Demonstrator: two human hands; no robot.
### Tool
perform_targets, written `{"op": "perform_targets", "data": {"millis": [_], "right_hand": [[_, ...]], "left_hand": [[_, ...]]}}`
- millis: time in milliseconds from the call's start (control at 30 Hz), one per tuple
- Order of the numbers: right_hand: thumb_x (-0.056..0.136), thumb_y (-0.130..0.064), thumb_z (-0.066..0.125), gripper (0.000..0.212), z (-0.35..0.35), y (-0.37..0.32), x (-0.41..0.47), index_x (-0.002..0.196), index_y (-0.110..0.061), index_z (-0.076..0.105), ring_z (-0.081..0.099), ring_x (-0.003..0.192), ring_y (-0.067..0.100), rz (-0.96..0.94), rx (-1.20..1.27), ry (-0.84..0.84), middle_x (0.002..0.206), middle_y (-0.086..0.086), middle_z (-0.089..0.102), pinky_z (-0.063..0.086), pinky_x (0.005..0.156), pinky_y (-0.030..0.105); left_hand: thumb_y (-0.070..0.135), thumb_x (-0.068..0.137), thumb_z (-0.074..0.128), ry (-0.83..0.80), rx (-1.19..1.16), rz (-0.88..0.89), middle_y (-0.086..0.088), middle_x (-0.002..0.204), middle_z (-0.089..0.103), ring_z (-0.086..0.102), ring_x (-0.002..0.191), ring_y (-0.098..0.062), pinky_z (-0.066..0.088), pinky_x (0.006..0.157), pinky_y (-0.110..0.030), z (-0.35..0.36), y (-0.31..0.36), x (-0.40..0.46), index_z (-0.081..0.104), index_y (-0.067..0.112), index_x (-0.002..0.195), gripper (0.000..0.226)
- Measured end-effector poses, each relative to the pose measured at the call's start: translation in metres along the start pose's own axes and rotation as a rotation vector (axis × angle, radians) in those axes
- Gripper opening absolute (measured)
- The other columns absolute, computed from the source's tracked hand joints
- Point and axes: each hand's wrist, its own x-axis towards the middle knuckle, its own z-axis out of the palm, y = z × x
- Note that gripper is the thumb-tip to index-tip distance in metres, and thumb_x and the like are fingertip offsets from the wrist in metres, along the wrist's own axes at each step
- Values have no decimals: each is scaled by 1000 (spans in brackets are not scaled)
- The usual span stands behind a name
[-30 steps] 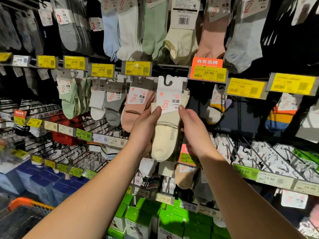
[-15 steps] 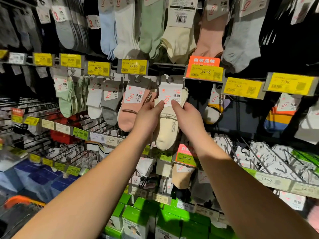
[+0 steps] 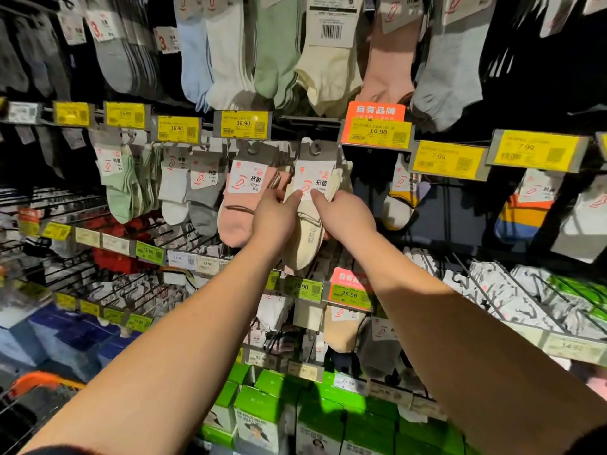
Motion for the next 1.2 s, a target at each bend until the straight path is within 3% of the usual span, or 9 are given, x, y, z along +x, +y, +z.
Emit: {"op": "perform_targets", "data": {"millis": [133, 300, 533, 733, 833, 900, 933, 1000, 1200], "right_hand": [[99, -65, 29, 73, -5, -3, -11, 120, -6, 65, 62, 89, 31, 48, -99, -48, 100, 11, 66, 47, 66, 33], [89, -80, 31, 78, -7, 12, -49, 118, -13, 59, 64, 93, 31, 98, -165, -12, 104, 6, 67, 42, 61, 34], [100, -42, 44, 34, 3, 68, -138, 112, -14, 58, 60, 100, 28, 123, -18, -72, 108, 8, 65, 48, 84, 38], [102, -27, 48, 22, 22, 131, -217, 84, -16, 56, 56, 80, 25, 257, 24, -283, 81, 7, 56, 41, 69, 33], [105, -30, 47, 33, 22, 166, -264, 127, -9, 60, 60, 106, 29, 348, 26, -378, 112, 10, 62, 39, 73, 27], [104, -35, 47, 40, 18, 188, -298, 136, -13, 55, 57, 116, 28, 387, -40, -420, 131, 9, 58, 40, 79, 28], [103, -35, 49, 38, 15, 201, -314, 134, -14, 57, 57, 115, 27, 408, -53, -419, 132, 8, 59, 43, 82, 30], [102, -31, 52, 35, 9, 227, -344, 132, -14, 60, 59, 115, 25, 465, -32, -420, 131, 7, 62, 45, 88, 31], [100, -37, 52, 40, -15, 322, -429, 128, -10, 63, 59, 119, 32, 642, -25, -469, 130, 14, 63, 47, 100, 42]], "left_hand": [[46, 96, 59, -19, 50, -5, -9, 107, 67, 62, 103, -31, 49, 84, -36, -3, 1, -6, 57, 9, 119, 43], [40, 97, 59, -46, 65, 19, -7, 101, 66, 59, 94, -27, 36, 70, -29, -20, -7, -32, 59, 6, 114, 38], [27, 98, 52, -111, 10, 40, -9, 99, 67, 59, 94, -28, 38, 73, -31, -39, -46, -96, 60, 16, 102, 14], [21, 100, 51, -403, 112, 85, -2, 93, 61, 56, 86, -15, 32, 63, -24, -15, -85, -171, 60, 15, 101, 11], [-1, 102, 17, -625, 29, -106, 1, 88, 62, 58, 76, -2, 40, 63, -9, 9, -109, -211, 63, 7, 104, 47], [-17, 92, -8, -648, 261, -8, -6, 100, 66, 59, 87, -12, 42, 74, -20, 30, -125, -234, 64, 11, 104, 78], [-9, 101, 9, -696, 194, -149, -7, 96, 64, 54, 82, -14, 36, 73, -24, 39, -132, -249, 62, 16, 95, 59], [10, 102, 45, -707, 382, 63, -6, 85, 56, 47, 75, -18, 30, 70, -26, 59, -144, -278, 55, 17, 84, 22], [9, 97, 58, -1009, 468, 228, -23, 99, 68, 62, 92, -33, 38, 80, -40, 122, -155, -375, 68, -4, 97, 16]]}}
